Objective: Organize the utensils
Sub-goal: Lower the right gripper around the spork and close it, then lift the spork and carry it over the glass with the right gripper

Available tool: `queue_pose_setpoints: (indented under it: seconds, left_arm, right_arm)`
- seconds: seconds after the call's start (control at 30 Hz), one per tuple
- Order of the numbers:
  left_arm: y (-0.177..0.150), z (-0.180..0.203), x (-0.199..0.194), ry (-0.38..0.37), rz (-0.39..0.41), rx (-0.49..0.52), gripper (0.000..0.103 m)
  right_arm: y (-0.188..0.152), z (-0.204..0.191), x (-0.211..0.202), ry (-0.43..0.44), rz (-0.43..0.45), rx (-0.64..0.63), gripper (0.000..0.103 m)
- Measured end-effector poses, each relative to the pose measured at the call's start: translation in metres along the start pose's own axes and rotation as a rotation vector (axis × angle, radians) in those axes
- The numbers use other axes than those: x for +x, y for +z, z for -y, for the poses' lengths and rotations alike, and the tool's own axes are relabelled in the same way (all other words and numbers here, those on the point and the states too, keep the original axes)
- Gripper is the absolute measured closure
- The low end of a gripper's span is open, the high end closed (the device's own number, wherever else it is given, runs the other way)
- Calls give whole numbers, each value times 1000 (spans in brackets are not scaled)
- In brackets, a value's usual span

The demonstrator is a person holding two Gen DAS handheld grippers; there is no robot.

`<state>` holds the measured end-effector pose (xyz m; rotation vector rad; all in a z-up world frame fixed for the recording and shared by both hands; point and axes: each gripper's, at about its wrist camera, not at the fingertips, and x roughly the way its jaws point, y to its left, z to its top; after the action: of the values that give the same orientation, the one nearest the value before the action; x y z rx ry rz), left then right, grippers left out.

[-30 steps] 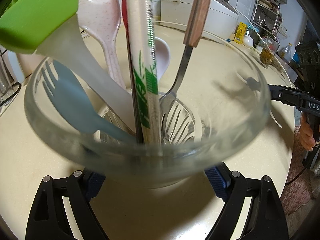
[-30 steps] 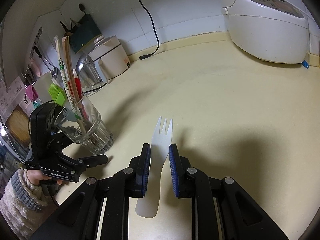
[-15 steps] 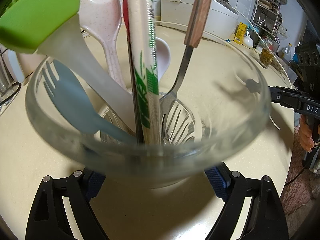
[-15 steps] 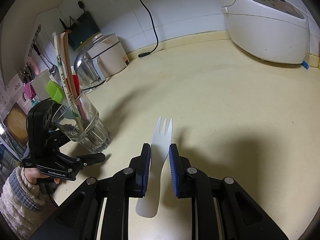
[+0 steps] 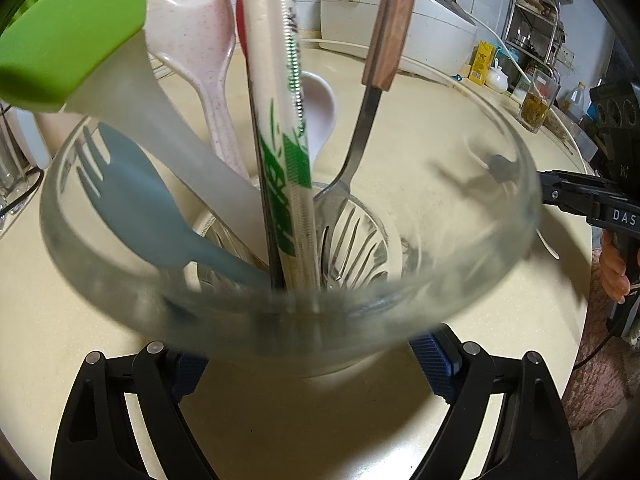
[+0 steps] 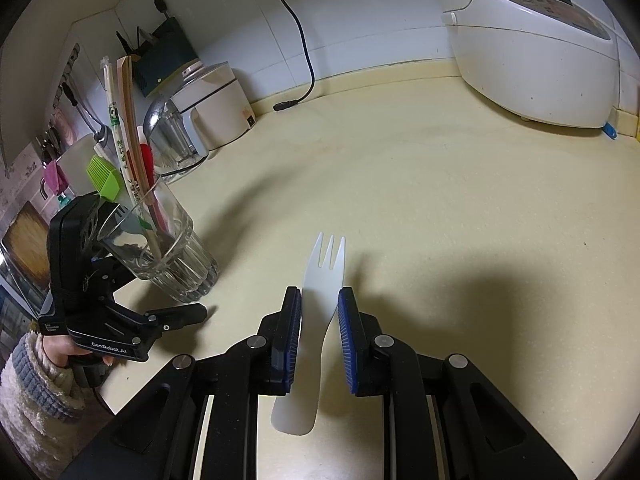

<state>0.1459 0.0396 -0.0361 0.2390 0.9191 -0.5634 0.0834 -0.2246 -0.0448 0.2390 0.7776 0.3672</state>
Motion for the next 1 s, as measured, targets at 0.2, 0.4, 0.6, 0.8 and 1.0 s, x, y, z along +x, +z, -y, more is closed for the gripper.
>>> queue_pose_setpoints:
  seconds: [0.2, 0.4, 0.6, 0.8, 1.0]
  left_arm:
    - [0, 1, 1, 4, -2, 3, 14]
    - [1, 5, 3, 18, -6, 13, 14]
    - [1, 5, 4, 15, -5, 9, 14]
    - [0, -1, 2, -3, 1, -5, 14]
    - [0, -4, 0, -17, 6, -16, 14]
  right_arm:
    - [0, 1, -1, 2, 3, 4, 84]
    - [1, 2, -3, 10, 9, 6, 84]
    - [0, 2, -3, 8, 8, 7, 84]
    - [0, -1, -4, 0, 8, -8, 84]
    - [9, -17, -23, 43, 101, -56, 84]
